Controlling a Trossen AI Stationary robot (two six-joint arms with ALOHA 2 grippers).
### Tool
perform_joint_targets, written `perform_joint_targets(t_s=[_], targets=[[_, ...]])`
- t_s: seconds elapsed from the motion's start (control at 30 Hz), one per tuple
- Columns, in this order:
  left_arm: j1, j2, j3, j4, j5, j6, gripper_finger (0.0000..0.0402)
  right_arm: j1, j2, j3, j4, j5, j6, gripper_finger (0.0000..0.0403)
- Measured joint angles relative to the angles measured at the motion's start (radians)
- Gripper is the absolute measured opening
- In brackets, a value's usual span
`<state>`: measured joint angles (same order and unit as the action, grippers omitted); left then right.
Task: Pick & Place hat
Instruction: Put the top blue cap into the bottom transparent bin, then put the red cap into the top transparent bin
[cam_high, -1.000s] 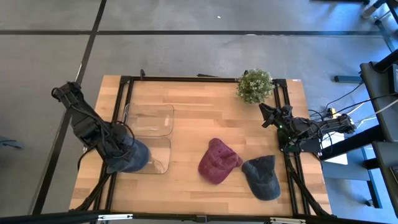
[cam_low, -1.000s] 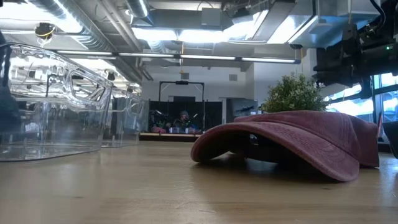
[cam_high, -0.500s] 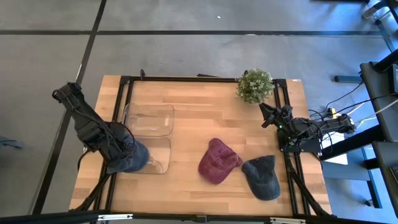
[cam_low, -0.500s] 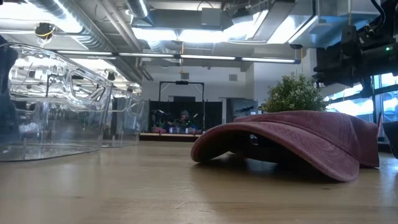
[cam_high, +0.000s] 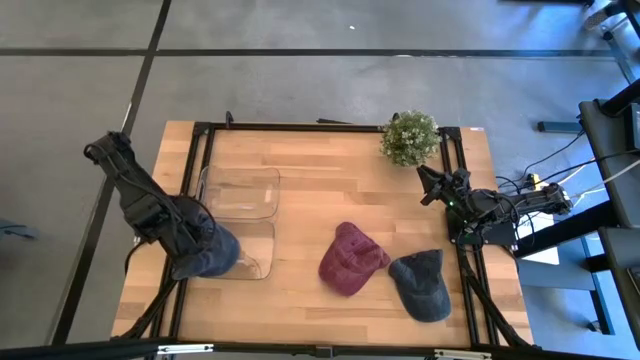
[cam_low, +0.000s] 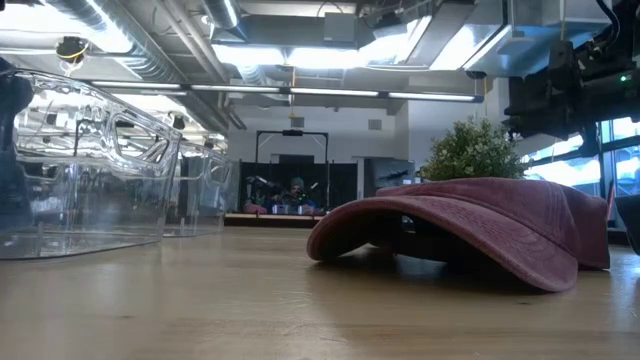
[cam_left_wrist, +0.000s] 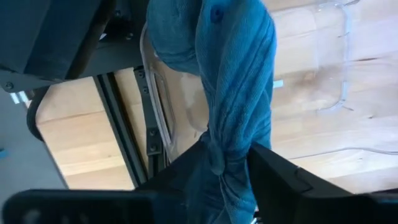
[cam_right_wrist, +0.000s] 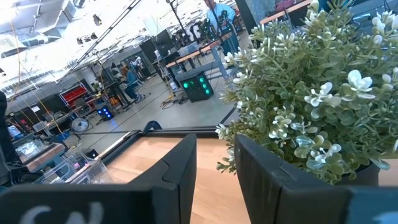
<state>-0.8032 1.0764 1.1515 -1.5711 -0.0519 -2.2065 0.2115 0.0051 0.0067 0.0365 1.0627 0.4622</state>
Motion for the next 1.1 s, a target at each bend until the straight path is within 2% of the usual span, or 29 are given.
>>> perform_joint_targets(t_s=[0.23,0.37,0.57,0.73,0.8,0.9,0.93,1.0,1.1], targets=[[0.0,-0.033,0.0,0.0,-0.026,0.016,0.0179,0.0,0.0,0.0,0.0,0.0,0.0,0.011],[0.0,-0.069,0.0,0.0,-0.177,0.064,0.0195,0.0,0.0,0.0,0.0,0.0,0.0,0.011],[0.012,-0.169,0.0,-0.001,-0.295,0.106,0.0195,0.0,0.0,0.0,0.0,0.0,0.005,0.011],[0.064,-0.24,0.0,0.0,-0.482,0.255,0.0196,0.0,0.0,0.0,0.007,-0.014,0.042,0.011],[0.092,-0.259,0.0,0.0,-0.522,0.329,0.0196,0.0,0.0,0.0,0.038,-0.094,0.046,0.011],[0.138,-0.279,0.0,0.001,-0.564,0.446,0.0194,0.0,0.014,0.0,0.161,-0.318,-0.099,0.011],[0.154,-0.282,0.0,0.008,-0.583,0.491,0.0194,0.001,0.025,0.002,0.231,-0.362,-0.146,0.011],[0.195,-0.282,0.0,0.052,-0.616,0.603,0.0195,0.0,0.065,0.036,0.288,-0.397,-0.209,0.011],[0.264,-0.281,0.0,0.18,-0.63,0.82,0.0196,0.0,0.171,0.138,0.253,-0.403,-0.231,0.011]])
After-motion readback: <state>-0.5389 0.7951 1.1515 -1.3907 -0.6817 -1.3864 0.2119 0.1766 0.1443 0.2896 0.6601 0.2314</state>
